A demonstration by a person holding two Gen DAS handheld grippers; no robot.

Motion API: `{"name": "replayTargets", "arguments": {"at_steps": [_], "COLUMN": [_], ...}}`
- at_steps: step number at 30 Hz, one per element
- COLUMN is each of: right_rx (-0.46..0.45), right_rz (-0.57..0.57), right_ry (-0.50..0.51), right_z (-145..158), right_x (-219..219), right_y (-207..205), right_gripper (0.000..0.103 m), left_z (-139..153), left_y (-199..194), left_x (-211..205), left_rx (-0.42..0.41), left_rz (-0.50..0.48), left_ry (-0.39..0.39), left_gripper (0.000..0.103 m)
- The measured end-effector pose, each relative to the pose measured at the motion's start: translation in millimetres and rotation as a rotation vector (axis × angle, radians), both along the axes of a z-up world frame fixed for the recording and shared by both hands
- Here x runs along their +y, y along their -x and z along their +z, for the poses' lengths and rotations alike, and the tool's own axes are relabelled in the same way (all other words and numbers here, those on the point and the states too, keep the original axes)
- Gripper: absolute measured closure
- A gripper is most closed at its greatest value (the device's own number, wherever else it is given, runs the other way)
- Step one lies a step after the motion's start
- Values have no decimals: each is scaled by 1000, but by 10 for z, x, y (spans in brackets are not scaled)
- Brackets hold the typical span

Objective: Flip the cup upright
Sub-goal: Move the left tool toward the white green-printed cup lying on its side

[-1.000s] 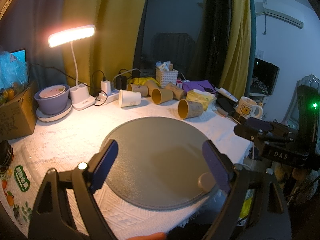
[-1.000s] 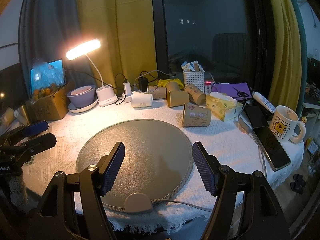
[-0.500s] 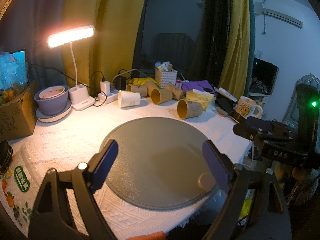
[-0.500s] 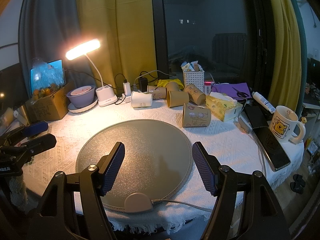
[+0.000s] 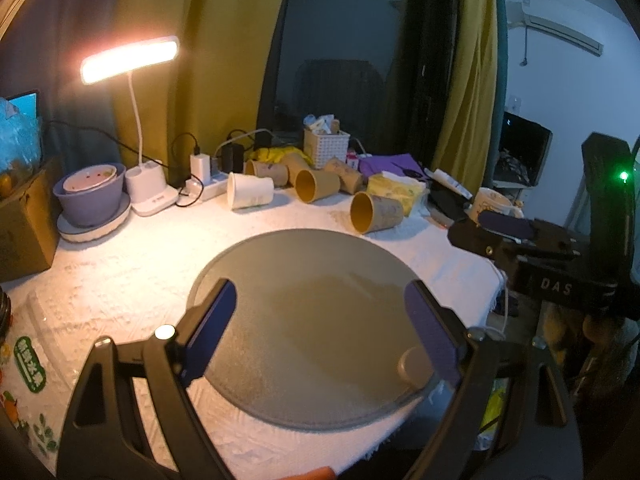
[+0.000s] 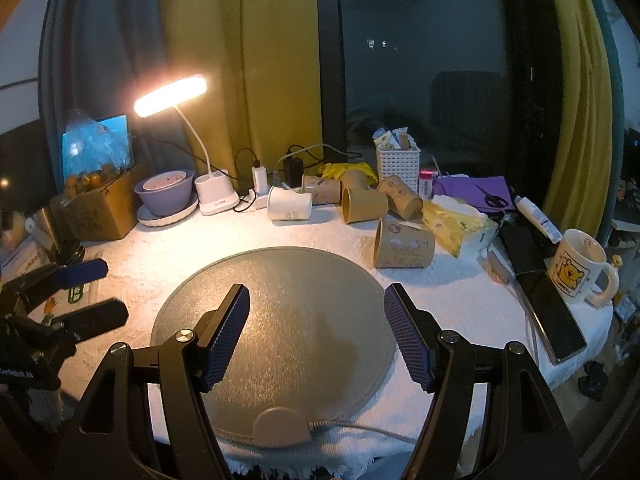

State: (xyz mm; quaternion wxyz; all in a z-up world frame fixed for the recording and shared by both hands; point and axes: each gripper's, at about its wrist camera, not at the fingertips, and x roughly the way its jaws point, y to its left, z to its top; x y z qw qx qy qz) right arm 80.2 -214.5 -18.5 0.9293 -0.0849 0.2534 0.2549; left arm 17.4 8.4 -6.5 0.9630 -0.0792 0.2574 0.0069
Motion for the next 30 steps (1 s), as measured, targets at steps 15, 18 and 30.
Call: {"name": "replayTargets", "arguments": {"at_steps": [15, 18, 30], "right_rx": [27, 39, 91], "right_rz": [-1, -7, -23], "right_ry": [35, 38, 87], "right_z": [49, 40, -77], "right_x": [179, 202, 392], "right_y": [-581, -737, -1485], "right_gripper": [30, 30, 30], "left_z": [-387, -439, -559], "left_y": [-796, -954, -1674], "left_x": [265, 353, 594], "left_rx": [205, 224, 263], "left_rz": [54, 69, 94], "left_ry": [81, 105, 201], "left_gripper": [16, 16, 16]}}
